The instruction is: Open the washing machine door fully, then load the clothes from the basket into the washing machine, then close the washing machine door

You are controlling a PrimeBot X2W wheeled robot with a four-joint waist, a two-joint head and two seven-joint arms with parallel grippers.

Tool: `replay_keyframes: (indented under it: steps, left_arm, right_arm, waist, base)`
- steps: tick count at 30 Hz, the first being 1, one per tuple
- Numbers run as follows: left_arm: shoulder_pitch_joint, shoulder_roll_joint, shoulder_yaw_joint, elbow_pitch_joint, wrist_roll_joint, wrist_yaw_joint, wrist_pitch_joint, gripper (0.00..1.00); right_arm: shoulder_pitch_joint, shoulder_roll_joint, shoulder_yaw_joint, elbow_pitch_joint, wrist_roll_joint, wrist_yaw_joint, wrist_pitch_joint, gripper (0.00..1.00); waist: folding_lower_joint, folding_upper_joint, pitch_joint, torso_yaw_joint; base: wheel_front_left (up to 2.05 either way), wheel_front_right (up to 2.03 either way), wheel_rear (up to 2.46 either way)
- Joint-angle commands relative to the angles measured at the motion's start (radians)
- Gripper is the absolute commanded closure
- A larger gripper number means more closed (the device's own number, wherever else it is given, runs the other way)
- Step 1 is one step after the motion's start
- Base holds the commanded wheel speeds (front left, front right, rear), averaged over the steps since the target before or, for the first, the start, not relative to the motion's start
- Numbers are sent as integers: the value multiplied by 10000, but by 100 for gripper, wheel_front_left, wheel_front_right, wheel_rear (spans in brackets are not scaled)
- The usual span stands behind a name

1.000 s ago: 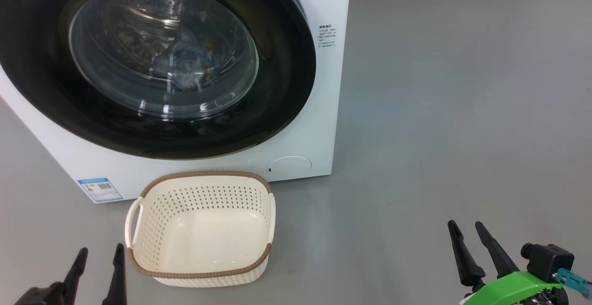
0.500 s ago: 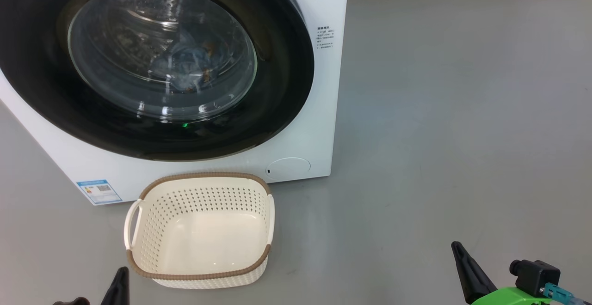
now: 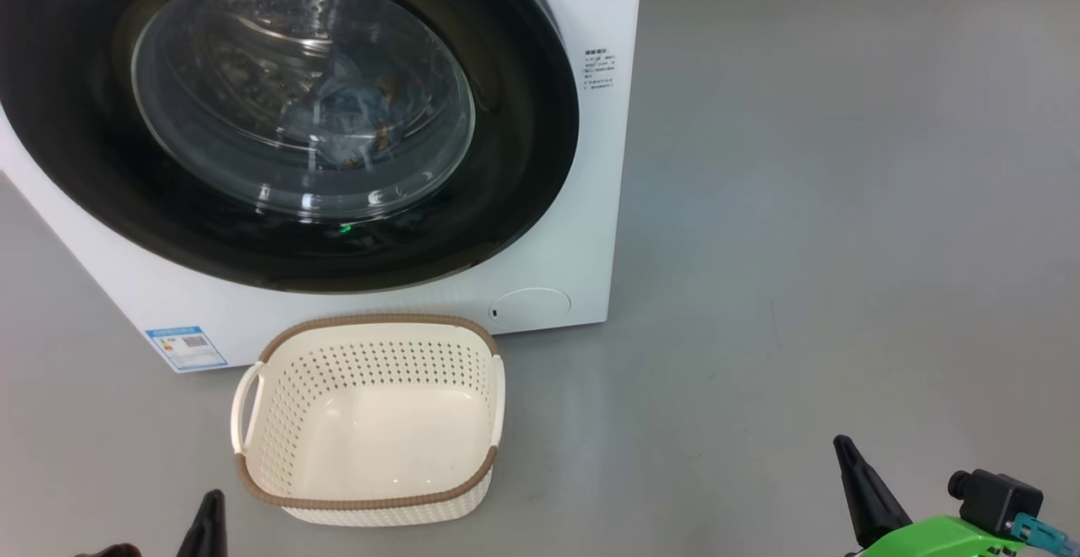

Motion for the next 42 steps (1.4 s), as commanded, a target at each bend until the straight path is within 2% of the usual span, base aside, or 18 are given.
replay_keyframes:
  steps: [1,42]
  left_arm:
    - [-305,112,177,-266,-300,-4,48,100]
    - [-777,-274,622,-438,-4404,-13,1251,100]
  right_arm:
    - [-214,-49,-80,-301,235,2,47,100]
    - [-326,360,-825,-927,3632,6,1258,100]
  waist:
    - [-2,0,-2,9]
    - [-2,0,-65,235]
  base:
    - [0,0,0]
    - [0,0,0]
